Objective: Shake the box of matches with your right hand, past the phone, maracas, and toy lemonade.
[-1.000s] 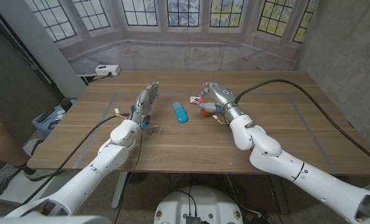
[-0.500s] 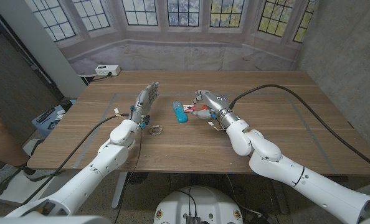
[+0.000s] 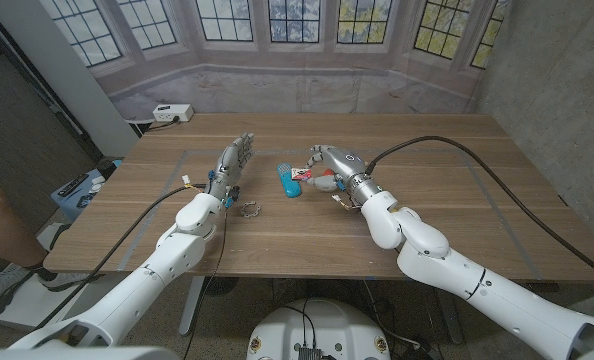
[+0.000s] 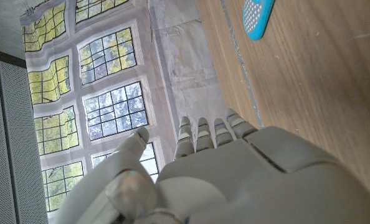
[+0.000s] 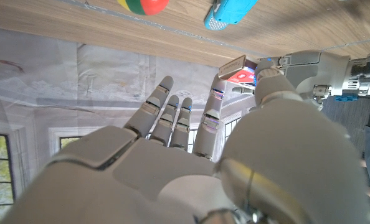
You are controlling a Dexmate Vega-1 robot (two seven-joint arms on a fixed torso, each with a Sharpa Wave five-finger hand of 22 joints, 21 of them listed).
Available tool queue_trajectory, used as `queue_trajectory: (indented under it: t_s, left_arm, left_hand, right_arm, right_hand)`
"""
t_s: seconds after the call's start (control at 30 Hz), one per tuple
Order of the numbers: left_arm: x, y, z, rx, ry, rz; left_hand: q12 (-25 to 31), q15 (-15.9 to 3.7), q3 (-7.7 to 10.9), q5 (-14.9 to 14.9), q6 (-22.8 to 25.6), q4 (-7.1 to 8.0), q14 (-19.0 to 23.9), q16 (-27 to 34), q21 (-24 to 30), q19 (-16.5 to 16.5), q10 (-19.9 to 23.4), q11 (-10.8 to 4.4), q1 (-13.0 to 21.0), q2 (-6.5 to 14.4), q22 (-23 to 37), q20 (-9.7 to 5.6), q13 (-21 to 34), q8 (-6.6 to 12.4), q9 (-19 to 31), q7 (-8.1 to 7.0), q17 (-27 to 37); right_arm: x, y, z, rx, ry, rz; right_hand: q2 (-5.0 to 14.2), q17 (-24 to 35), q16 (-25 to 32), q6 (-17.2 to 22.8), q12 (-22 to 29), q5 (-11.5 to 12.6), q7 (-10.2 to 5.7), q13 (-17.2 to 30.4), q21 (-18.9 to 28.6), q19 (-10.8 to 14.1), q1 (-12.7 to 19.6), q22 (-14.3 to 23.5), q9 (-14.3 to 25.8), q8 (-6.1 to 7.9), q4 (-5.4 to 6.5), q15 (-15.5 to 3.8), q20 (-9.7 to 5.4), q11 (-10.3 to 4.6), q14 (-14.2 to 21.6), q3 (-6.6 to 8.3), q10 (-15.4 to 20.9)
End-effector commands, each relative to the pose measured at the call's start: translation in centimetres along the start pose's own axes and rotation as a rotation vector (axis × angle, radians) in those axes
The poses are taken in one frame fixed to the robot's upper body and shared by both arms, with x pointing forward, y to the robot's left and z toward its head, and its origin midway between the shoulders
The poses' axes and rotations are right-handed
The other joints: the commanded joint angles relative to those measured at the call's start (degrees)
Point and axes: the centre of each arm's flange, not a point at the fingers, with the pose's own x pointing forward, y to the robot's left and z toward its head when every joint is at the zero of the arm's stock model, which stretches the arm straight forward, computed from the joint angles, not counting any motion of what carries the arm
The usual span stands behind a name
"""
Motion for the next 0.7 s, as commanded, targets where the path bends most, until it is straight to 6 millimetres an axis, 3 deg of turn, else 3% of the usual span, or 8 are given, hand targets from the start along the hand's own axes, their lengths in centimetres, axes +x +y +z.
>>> queue_trajectory:
  t_s: [0.03, 0.7]
  left_arm:
    - [0.2, 0.1, 0.1, 0.001, -0.003, -0.003]
    - [0.2, -0.2, 0.4, 0.009, -0.009, -0.007]
  left_hand:
    - [-0.1, 0.37, 0.15, -0.1, 0.4, -0.19, 0.2, -0.1, 0.0, 0.2, 0.5, -0.02, -0.5, 0.1, 0.1, 0.28, 0.1, -0.01, 0.3, 0.02, 0.3]
    - [0.0, 0.28, 0.28, -0.1, 1.0, -0.32, 0.4, 0.0, 0.0, 0.3, 0.9, 0.02, -0.6, 0.1, 0.1, 0.21, 0.1, 0.19, 0.3, 0.16, 0.3]
  right_arm:
    - [1.1, -1.2, -1.8, -0.01, 0.063, -0.057]
    - [2.6, -4.1, -7.4, -0.003, 0.267, -0.201]
  right_hand:
    - [0.22, 0.1, 0.1, 0.5, -0.2, -0.2, 0.24, 0.1, 0.0, 0.1, 0.5, 0.3, 0.1, -0.15, 0.09, -0.15, 0.23, 0.12, 0.6, 0.03, 0.6]
    - [0.49, 0.1, 0.2, 0.6, -0.3, -0.3, 0.24, 0.1, 0.1, 0.4, 0.6, 0.3, 0.2, -0.37, 0.17, -0.11, 0.16, 0.15, 1.1, -0.07, 0.9]
